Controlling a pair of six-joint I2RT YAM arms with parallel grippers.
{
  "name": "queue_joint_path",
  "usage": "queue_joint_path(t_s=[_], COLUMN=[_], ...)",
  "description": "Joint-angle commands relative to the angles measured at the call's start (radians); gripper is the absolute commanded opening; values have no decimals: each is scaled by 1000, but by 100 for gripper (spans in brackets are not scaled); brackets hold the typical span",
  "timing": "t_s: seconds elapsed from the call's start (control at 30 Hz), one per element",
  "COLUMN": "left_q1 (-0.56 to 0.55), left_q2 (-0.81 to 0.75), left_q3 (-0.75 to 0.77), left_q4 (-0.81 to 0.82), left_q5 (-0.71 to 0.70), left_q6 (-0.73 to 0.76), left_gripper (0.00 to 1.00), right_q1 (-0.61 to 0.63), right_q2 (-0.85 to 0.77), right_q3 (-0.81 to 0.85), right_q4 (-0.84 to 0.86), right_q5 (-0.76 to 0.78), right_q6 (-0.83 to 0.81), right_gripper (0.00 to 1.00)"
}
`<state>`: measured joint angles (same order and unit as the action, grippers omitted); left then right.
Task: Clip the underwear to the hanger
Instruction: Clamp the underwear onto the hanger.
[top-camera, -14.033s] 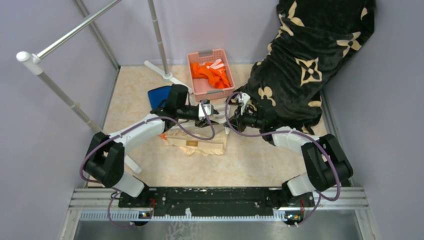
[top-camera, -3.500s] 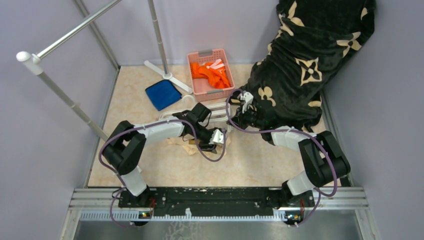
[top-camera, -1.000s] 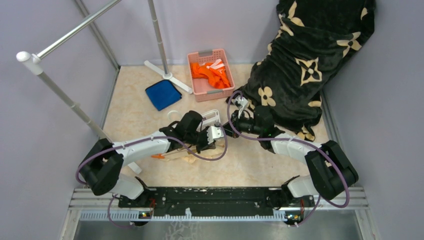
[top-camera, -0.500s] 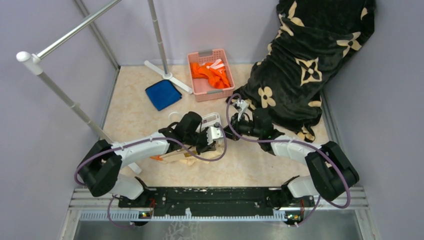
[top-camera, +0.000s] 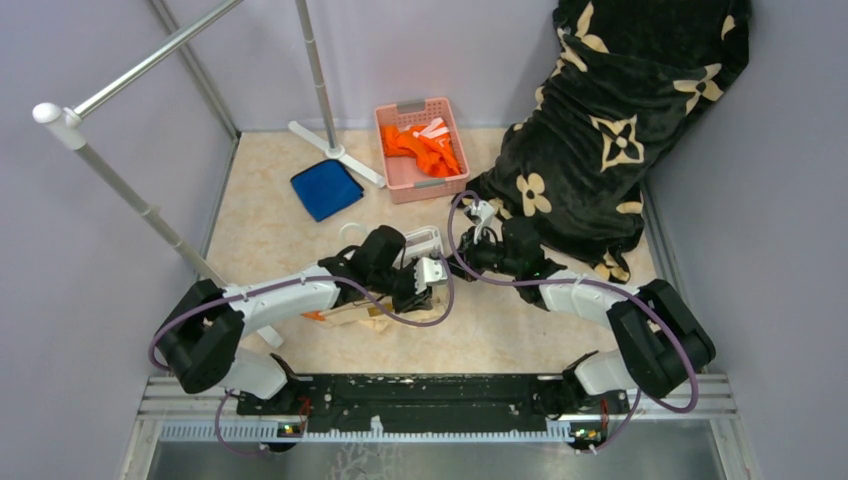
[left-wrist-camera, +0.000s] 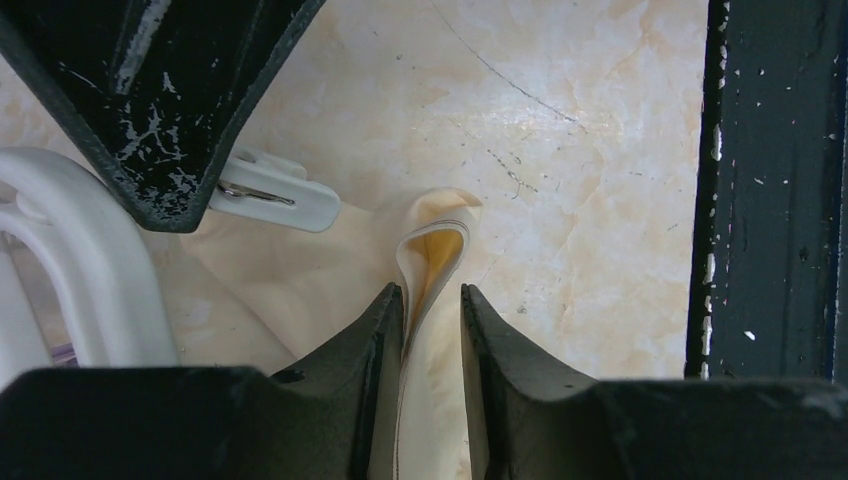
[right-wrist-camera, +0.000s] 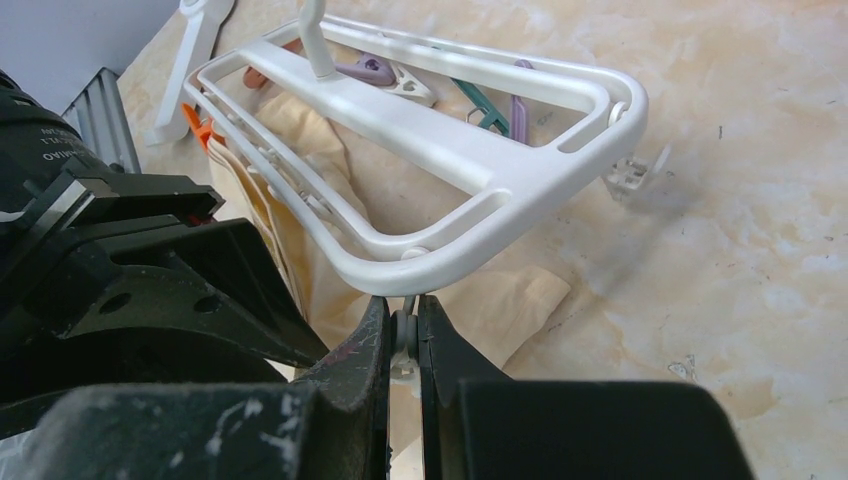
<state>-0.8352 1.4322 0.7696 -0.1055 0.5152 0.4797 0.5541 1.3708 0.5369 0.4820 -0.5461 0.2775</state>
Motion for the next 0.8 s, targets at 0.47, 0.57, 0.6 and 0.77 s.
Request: queue_joint_path(t_s=[0.47, 0.57, 0.6, 0.77], left_q1=[-2, -4, -3, -4], left_q2=[51, 41, 29, -54], left_q3=[-9, -13, -19, -81], left_q4=[-4, 17, 34, 159], left_q5=[4, -2, -2, -10], left_q6=[10, -14, -28, -96], left_gripper=[6, 0, 0, 0], right_q1=[10, 11, 11, 11], right_q2=[-38, -44, -43, -44], right_q3=[-3, -22, -27, -42], right_q4=[90, 113, 125, 179], right_q5=[-118, -125, -127, -138], right_q6=[5, 26, 36, 77], right_gripper=[0, 0, 0, 0])
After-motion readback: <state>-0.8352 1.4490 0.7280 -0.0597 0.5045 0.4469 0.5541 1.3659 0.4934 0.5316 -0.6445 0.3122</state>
